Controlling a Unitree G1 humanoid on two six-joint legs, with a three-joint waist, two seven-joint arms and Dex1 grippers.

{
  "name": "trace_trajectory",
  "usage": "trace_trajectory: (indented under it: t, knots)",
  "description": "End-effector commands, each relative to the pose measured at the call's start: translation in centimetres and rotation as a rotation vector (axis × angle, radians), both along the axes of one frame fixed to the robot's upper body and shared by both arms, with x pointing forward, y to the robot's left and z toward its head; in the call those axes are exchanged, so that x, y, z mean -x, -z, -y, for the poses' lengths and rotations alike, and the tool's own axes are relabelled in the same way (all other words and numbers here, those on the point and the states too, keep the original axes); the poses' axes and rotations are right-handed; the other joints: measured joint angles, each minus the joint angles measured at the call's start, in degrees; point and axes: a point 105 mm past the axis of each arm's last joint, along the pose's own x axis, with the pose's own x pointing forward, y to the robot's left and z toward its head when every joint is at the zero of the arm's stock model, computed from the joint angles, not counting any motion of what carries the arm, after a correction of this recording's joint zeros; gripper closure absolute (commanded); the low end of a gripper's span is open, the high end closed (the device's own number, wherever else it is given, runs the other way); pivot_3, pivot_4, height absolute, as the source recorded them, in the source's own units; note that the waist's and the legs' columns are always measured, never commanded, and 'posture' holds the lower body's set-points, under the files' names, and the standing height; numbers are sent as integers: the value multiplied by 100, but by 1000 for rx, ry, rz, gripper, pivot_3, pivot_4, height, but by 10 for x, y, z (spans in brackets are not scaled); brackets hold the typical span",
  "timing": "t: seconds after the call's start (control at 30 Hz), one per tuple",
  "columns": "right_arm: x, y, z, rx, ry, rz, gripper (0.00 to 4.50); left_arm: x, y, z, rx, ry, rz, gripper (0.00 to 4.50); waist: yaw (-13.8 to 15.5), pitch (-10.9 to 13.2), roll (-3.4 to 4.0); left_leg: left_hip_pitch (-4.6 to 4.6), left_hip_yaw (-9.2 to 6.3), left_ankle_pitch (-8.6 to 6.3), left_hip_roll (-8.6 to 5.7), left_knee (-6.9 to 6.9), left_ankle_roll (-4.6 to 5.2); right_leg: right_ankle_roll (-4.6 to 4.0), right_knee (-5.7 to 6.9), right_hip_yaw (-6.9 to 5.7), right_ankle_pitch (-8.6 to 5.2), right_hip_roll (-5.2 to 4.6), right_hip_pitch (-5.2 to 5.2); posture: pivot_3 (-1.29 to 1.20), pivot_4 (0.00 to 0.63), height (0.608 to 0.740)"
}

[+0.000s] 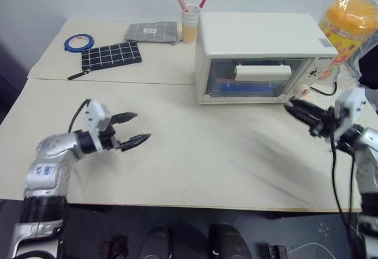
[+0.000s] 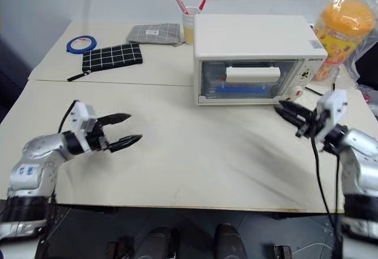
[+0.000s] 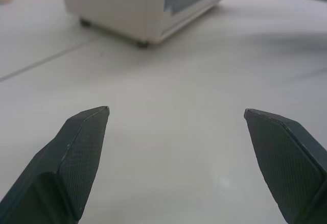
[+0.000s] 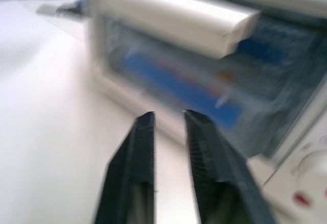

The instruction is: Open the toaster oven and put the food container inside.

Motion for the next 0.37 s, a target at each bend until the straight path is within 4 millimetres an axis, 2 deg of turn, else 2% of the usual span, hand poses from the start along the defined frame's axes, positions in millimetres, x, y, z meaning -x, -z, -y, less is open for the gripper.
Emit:
trace_trajectory:
  t: [0.03,0.13,0.23,0.27,0.37]
  knots:
    - [31,2,-20,80,-105,54,2260,16,1,-13,-111,-4,77,0,-4,0,0,8,2,-2,1,1,-1,0,2,2,0,0,5,0,150,740]
    - [54,34,-31,153,-190,25,1181,29,23,-23,-217,8,53,0,-1,0,0,23,6,-5,1,1,1,-4,-12,12,2,-4,10,0,150,740]
    - [52,47,-28,88,-119,-1,211,27,23,-26,-167,-66,85,0,-3,0,0,29,7,-11,5,-1,-2,-10,-14,19,5,-23,11,0,150,740]
    - [52,49,-28,84,-111,-5,18,26,21,-25,-161,-75,100,0,-1,0,1,26,7,-11,4,-1,-2,-12,-14,16,6,-42,8,0,150,740]
    - [55,52,-30,79,-112,-7,18,29,17,-17,-166,-51,116,0,10,0,1,22,3,-11,-3,-4,-2,-12,-14,6,6,-54,6,0,150,740]
